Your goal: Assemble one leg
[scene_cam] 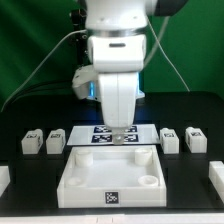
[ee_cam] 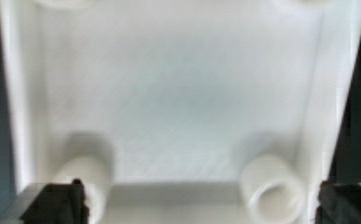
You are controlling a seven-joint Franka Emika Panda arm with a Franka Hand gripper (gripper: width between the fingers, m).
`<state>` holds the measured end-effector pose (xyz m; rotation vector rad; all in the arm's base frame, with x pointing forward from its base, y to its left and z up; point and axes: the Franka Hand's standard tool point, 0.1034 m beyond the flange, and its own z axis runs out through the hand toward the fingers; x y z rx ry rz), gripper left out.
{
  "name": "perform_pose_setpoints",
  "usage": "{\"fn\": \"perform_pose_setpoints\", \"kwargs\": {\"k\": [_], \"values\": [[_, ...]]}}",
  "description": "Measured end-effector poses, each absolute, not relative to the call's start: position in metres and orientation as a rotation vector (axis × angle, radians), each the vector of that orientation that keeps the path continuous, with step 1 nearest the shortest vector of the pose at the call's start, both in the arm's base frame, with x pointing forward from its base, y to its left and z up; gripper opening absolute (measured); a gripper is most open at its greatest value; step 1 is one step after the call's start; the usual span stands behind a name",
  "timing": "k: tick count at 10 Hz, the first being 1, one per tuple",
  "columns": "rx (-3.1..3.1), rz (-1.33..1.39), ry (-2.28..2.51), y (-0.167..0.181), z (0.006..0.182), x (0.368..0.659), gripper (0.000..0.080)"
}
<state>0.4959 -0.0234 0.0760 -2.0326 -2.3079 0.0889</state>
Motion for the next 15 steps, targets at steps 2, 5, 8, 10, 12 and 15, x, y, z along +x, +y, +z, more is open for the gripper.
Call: {"fn": "perform_pose_setpoints", "kwargs": {"k": [2,5,8,10,12,15], "values": [[-2.025,0.094,-2.284,-0.03,0.049,0.476,0.065],[-2.076,0.121,-2.201,-0.026,0.029,0.449,0.065],[-2.125,0.135,-2.141,-0.028,0.022,0.437,0.065],[-2.132,0.134,-2.134,-0.03,0.022,0.437,0.062],[-2.132,0.135,-2.133,-0.03,0.021,0.436,0.0441],[-2.131,0.136,-2.132,-0.03,0.021,0.436,0.0121]]}}
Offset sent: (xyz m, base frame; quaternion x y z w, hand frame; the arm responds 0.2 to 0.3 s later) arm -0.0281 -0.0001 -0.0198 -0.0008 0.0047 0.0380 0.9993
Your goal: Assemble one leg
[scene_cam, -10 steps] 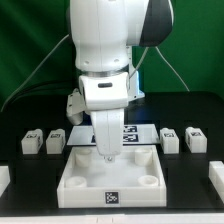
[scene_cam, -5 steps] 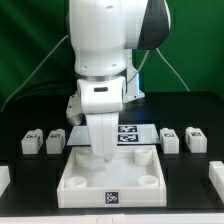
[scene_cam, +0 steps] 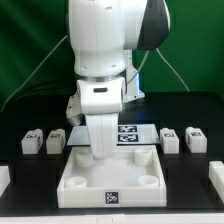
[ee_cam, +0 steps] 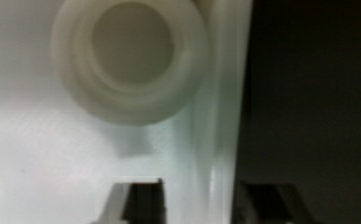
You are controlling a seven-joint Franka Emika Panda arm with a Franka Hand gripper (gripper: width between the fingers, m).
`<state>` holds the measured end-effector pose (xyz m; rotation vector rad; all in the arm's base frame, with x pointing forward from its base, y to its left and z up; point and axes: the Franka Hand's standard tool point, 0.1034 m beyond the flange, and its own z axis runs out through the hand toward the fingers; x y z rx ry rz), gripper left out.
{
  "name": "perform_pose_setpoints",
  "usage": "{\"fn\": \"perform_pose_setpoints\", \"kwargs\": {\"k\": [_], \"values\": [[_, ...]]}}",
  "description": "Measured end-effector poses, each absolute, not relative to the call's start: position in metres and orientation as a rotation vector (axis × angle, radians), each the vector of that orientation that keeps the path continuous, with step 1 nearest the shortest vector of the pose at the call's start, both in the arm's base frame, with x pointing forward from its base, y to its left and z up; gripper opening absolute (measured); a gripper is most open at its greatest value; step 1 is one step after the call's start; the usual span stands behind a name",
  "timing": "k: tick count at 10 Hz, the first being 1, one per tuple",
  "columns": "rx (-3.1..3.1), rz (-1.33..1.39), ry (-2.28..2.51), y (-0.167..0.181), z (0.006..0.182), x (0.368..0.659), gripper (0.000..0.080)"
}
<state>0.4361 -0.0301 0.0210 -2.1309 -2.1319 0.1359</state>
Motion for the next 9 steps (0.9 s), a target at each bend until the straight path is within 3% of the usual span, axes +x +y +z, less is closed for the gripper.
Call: {"fn": "perform_pose_setpoints", "kwargs": {"k": [1,9], "values": [[-2.132,0.135,-2.132,-0.0302,0.0211,0.4364,0.0058],[-2.131,0.135,-2.132,-0.0301,0.0211,0.4365,0.0059]]}}
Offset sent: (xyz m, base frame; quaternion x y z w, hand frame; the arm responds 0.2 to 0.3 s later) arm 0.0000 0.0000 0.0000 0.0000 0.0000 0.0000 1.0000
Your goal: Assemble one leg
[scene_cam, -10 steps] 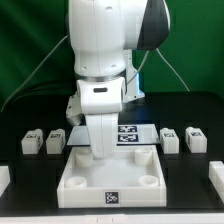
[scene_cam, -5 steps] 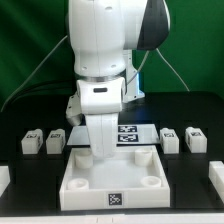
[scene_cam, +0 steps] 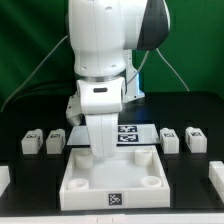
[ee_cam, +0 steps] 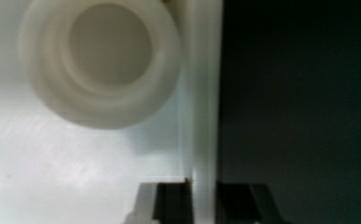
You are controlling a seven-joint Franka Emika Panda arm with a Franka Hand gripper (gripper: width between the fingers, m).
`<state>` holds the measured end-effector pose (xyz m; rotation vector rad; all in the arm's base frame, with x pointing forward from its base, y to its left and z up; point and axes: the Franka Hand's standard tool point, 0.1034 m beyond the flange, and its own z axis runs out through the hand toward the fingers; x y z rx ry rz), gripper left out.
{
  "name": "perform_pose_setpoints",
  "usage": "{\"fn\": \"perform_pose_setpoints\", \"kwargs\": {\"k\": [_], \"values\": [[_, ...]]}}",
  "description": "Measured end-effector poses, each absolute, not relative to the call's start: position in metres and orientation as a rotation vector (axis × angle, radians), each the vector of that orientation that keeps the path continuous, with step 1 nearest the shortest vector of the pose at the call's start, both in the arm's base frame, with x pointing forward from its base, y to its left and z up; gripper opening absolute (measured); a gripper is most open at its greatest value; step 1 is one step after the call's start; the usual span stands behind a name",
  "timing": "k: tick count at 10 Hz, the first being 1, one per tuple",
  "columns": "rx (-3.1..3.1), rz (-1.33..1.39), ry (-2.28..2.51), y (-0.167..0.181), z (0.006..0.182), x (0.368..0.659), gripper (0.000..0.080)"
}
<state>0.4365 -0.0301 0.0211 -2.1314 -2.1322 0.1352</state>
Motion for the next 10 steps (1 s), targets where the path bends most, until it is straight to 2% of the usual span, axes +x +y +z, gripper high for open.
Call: {"fn": "perform_pose_setpoints", "kwargs": {"k": [1,6,10], "values": [[-2.152,0.131,-2.114,-0.024,0.021,0.44,0.006],[-2.225,0.06,-2.047,0.056,0.029,0.489,0.006],[-2.219,0.04,-2.057,0.054,0.022,0.492,0.006]]}}
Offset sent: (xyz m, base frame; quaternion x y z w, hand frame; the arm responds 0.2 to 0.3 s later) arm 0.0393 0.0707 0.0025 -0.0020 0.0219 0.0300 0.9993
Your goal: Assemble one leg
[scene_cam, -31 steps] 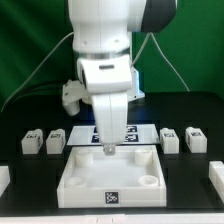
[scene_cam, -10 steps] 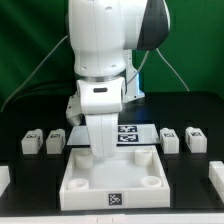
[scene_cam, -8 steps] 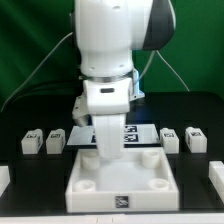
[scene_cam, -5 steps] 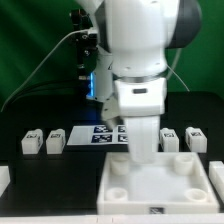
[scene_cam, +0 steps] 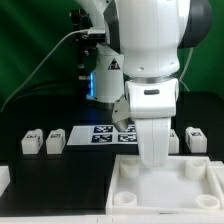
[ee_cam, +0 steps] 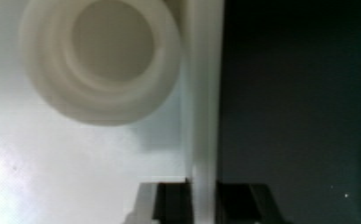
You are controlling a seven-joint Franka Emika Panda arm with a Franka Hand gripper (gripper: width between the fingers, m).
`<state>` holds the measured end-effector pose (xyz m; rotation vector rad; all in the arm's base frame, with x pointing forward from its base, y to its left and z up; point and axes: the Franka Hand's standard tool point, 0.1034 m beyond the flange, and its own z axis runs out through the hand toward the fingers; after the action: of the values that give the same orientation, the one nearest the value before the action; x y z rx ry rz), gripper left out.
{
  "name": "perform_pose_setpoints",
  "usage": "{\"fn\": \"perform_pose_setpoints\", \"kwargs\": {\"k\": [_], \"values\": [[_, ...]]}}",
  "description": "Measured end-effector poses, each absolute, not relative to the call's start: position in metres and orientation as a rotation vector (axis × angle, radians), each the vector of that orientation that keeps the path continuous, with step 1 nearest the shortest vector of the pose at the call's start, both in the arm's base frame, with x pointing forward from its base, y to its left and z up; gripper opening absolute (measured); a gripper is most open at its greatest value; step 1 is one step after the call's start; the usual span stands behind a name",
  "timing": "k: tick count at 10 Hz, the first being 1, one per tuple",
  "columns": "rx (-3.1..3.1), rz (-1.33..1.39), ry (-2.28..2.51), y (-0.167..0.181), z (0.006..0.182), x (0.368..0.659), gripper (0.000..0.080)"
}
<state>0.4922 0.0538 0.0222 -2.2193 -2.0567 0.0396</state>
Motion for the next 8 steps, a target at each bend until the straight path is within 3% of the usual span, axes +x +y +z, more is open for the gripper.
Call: {"fn": "perform_pose_setpoints", "kwargs": {"k": [6,7,8], "values": [[-2.146,-0.054,-2.104,0.0513,0.0214,0.4962,0.006],[-2.146,-0.053,-2.103,0.0511,0.0212,0.4961,0.0144],[-2.147,-0.053,-2.102,0.0506,0.021,0.4961,0.0144]]}}
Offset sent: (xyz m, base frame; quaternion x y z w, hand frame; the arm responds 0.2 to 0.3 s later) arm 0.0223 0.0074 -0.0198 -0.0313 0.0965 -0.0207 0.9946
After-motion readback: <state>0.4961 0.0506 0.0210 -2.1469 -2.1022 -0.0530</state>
